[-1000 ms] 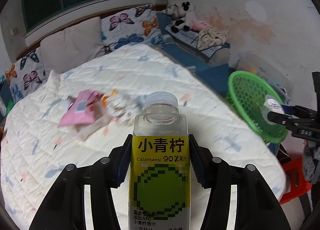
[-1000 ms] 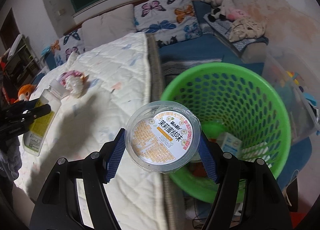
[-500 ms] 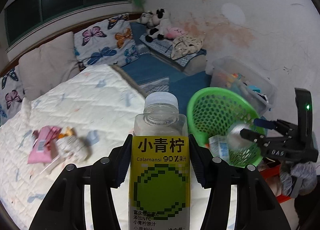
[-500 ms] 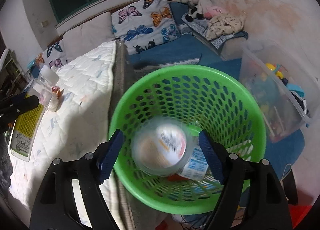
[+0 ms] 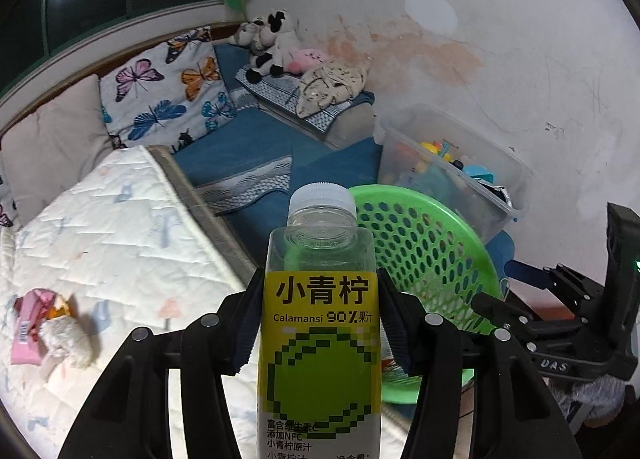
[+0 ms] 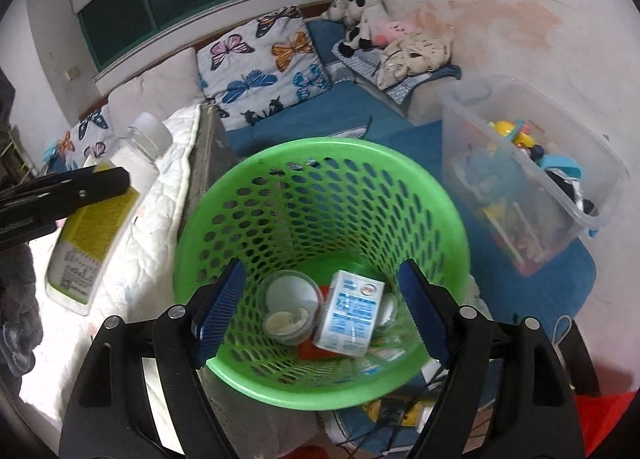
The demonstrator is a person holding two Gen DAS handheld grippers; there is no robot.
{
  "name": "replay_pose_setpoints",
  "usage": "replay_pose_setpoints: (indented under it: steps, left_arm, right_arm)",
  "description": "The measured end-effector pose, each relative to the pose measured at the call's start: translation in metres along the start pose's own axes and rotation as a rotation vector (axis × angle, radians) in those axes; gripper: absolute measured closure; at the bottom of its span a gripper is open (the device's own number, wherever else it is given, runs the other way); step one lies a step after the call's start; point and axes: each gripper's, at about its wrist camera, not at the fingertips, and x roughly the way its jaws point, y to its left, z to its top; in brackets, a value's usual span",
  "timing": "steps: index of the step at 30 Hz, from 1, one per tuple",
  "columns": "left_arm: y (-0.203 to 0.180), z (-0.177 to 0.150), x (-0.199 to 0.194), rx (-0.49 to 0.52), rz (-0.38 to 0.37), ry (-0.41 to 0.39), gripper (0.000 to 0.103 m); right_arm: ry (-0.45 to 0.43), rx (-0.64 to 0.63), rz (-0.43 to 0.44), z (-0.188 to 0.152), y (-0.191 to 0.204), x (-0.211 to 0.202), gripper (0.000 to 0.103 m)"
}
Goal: Collect trash
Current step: 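Release the bottle into the green basket with the left gripper, then grasp the pink snack packet with the left gripper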
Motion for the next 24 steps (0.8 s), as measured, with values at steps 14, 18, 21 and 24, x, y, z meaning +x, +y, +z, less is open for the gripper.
replay_pose_setpoints:
  steps: [14, 18, 21, 24]
  left_arm:
    - [-0.031, 0.006, 0.040, -0.036, -0.054, 0.054, 0.040]
    - [-0.030, 0.004, 0.034, -0.028, -0.052, 0.030, 0.034]
    - [-0.024, 0.002, 0.023, -0.035, -0.045, 0.011, 0.034]
    - [-0.015, -0.003, 0.010, -0.042, -0.023, -0.009, 0.034]
  right_arm:
    - [-0.014, 0.028, -0.001, -0.008, -0.017, -0.012, 0.024]
    - [-0.018, 0.021, 0.004, -0.007, -0.014, -0.012, 0.024]
    - [-0.026, 0.010, 0.015, -0.006, -0.009, -0.015, 0.024]
    - [-0.035, -0.009, 0.032, -0.005, 0.002, -0.019, 0.024]
